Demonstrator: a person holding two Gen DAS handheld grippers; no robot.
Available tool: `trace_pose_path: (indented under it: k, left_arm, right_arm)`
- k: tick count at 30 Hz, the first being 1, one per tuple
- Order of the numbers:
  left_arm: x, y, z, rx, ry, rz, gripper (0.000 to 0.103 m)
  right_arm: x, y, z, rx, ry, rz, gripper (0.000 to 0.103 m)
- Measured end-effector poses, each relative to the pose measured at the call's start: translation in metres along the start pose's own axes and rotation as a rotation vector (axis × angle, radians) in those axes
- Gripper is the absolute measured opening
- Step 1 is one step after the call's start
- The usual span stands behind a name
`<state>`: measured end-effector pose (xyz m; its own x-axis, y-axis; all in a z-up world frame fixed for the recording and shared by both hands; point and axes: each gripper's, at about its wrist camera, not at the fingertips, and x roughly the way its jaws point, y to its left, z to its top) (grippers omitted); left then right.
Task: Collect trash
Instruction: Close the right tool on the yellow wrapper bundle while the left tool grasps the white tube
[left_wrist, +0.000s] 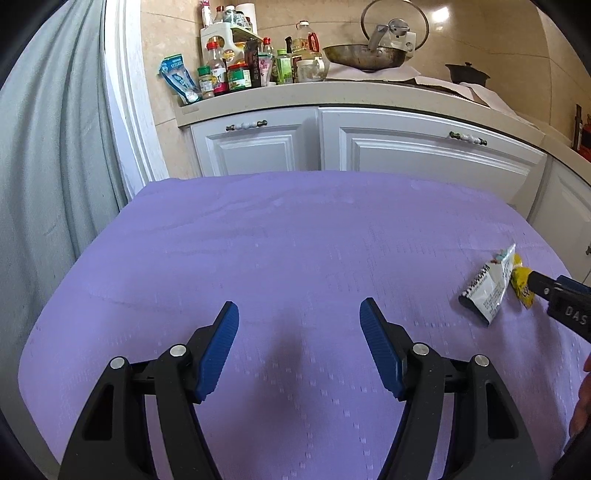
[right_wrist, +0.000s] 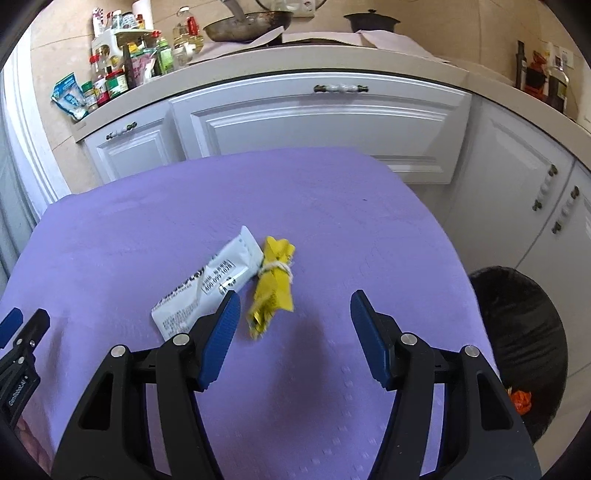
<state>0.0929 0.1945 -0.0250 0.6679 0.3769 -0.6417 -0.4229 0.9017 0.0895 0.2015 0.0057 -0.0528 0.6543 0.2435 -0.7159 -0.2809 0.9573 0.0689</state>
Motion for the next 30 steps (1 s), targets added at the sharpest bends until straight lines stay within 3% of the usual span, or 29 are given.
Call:
trace_pose_path:
  k: [5, 8, 12, 21, 30]
  left_arm:
    - [0.005, -0.001, 0.006, -0.003, -0.003, -0.006, 0.067]
    - [0.006, -0.006, 0.008, 0.003, -0.002, -0.018, 0.067]
    - [0.008, -0.014, 0.010, 0.016, -0.004, -0.040, 0.068]
    - [0.006, -0.053, 0.016, 0.078, -0.005, -0.128, 0.071]
    - [0.019, -0.107, 0.017, 0.174, 0.042, -0.234, 0.072]
  right_arm:
    - [0.021, -0.001, 0.005, 0.002, 0.049, 0.015, 0.046]
    - [0.027, 0.000, 0.005, -0.003, 0.073, 0.031, 0.027]
    - [0.025, -0.004, 0.002, -0.005, 0.076, 0.041, 0.022]
    - [0.009, -0.031, -0.008, 0.002, 0.048, -0.015, 0.021]
    - [-0.009, -0.066, -0.016, 0.038, 0.024, -0.043, 0.021]
